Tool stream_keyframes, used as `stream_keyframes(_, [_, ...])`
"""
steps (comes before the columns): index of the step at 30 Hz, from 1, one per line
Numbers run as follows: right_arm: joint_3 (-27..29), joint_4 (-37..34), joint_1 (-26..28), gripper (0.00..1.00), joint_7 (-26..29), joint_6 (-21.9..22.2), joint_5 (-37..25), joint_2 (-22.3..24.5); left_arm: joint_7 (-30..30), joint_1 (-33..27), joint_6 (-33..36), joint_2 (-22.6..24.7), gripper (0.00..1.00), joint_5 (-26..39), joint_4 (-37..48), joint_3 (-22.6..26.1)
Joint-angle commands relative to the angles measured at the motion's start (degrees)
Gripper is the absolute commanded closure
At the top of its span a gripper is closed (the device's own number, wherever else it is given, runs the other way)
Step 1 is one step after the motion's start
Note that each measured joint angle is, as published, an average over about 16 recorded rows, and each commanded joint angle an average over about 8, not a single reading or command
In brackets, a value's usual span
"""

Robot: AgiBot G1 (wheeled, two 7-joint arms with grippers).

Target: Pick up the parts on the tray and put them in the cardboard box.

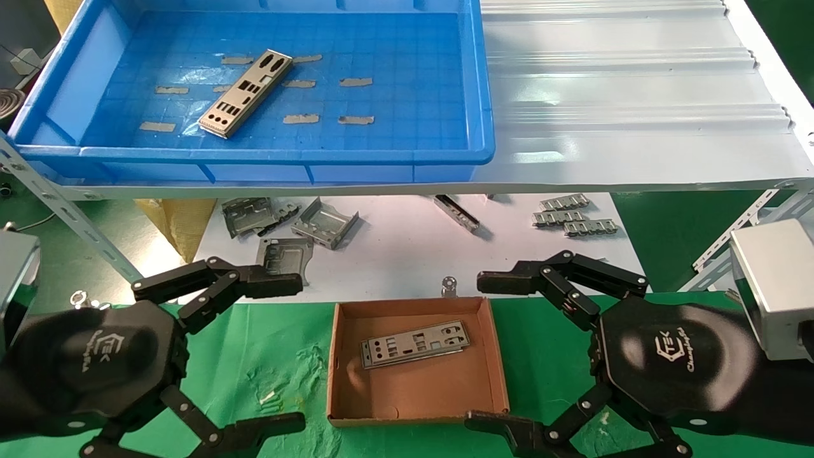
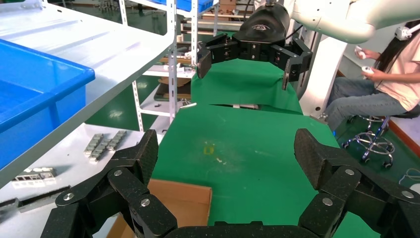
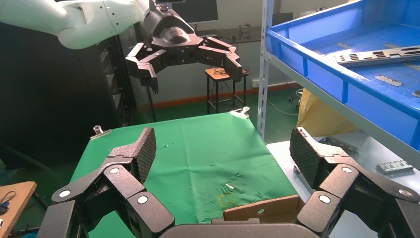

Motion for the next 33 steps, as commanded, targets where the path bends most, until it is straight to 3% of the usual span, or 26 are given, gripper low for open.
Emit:
stream_keyframes(1, [0.0, 0.0, 0.0, 0.0, 0.0, 0.0, 0.0, 0.0, 0.01, -0.01, -0.01, 0.01, 0.0, 0.01, 0.01, 0.01])
stream_keyframes(33, [0.0, 0.0, 0.0, 0.0, 0.0, 0.0, 0.0, 0.0, 0.03, -0.04, -0.01, 0.05, 0.0, 0.01, 0.08, 0.02])
